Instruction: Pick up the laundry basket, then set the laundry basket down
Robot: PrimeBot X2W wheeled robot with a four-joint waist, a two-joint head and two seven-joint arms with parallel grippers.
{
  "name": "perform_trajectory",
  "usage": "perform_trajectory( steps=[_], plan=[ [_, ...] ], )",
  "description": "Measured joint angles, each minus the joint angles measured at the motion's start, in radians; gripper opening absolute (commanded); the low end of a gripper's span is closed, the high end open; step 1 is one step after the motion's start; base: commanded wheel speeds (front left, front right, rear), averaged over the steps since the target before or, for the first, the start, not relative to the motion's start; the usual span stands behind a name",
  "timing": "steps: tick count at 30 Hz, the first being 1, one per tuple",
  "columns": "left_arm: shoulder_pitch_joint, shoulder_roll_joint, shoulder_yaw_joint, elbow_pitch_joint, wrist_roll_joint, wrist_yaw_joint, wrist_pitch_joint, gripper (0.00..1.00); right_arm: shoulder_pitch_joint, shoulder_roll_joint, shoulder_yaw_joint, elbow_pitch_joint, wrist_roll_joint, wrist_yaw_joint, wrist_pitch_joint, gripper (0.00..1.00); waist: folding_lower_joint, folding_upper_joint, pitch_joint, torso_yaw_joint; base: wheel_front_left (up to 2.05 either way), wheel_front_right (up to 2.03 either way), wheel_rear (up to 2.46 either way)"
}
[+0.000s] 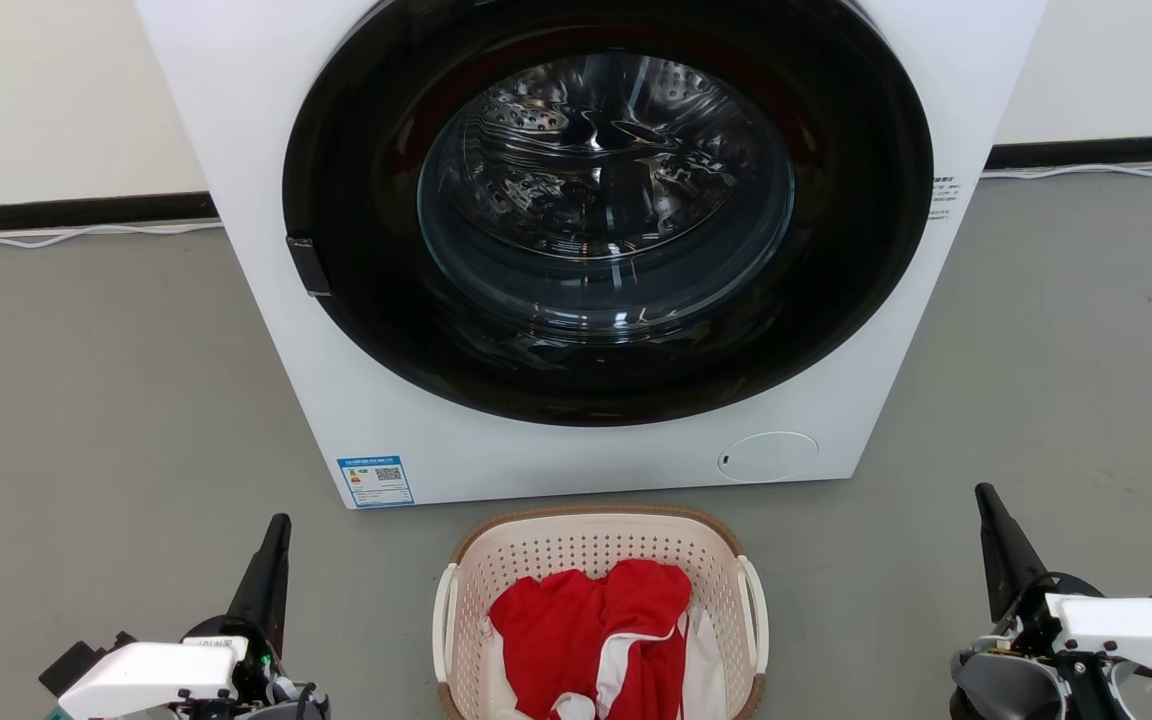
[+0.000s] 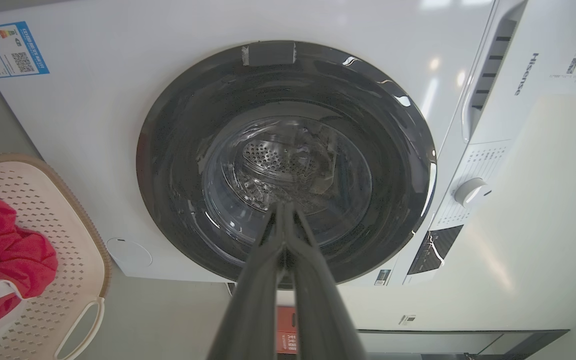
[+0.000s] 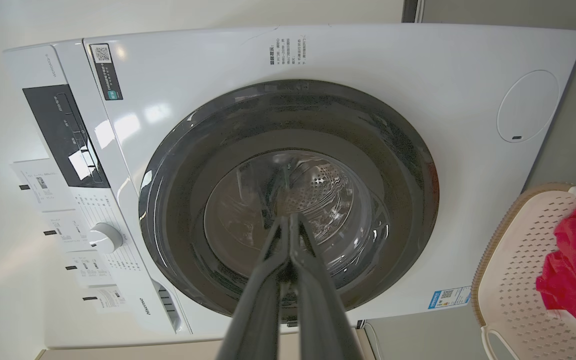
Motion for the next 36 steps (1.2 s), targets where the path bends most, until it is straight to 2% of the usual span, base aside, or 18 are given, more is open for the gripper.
perform_trajectory(
  steps=[36],
  plan=[
    [0.000, 0.000, 0.000, 0.000, 0.000, 0.000, 0.000, 0.00, 0.000, 0.000, 0.000, 0.000, 0.000, 0.000, 0.000, 0.00, 0.0000, 0.0000, 0.000, 0.000, 0.00, 0.00, 0.00]
  ],
)
